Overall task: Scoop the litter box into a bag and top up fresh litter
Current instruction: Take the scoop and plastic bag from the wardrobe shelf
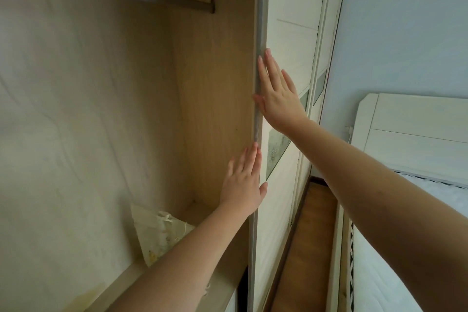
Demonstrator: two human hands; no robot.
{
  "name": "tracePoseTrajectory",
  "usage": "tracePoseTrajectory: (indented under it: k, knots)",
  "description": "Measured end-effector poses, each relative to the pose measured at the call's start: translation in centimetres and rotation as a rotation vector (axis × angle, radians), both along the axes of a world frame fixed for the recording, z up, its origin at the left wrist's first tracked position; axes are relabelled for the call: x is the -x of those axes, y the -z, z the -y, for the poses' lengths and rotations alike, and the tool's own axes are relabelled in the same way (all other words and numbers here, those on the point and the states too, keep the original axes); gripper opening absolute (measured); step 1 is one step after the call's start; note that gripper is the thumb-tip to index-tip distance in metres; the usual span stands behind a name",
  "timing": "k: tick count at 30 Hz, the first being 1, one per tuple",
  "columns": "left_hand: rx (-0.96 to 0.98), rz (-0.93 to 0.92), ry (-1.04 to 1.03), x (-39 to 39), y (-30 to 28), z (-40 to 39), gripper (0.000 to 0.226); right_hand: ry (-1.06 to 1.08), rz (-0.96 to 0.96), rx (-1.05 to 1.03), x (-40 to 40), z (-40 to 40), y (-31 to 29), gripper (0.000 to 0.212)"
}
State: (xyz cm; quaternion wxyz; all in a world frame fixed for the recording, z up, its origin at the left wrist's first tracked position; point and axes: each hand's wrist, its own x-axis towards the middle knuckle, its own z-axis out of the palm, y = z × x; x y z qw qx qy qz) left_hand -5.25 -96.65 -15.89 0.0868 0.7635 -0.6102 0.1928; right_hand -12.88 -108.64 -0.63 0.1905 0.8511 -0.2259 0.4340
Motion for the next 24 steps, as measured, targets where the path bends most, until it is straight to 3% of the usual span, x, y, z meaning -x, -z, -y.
tracePoseTrajectory:
  k: [9, 16, 24]
  knots:
    - [-0.107, 0.007, 0.07, -1.4, -2.1, 4.1, 0.075, 0.033, -0.004, -0.09, -0.6, 3.4, -0.1, 0.071]
    - [-0.052, -0.007, 0.107, -2.0, -0.9, 4.5, 0.077, 0.011, -0.015, -0.11, -0.8, 3.7, 0.0, 0.069]
    - [0.008, 0.065, 0.064, -5.9, 0.2, -0.3, 0.065, 0.126, 0.128, -0.19, -2.1, 0.8, 1.7, 0.08]
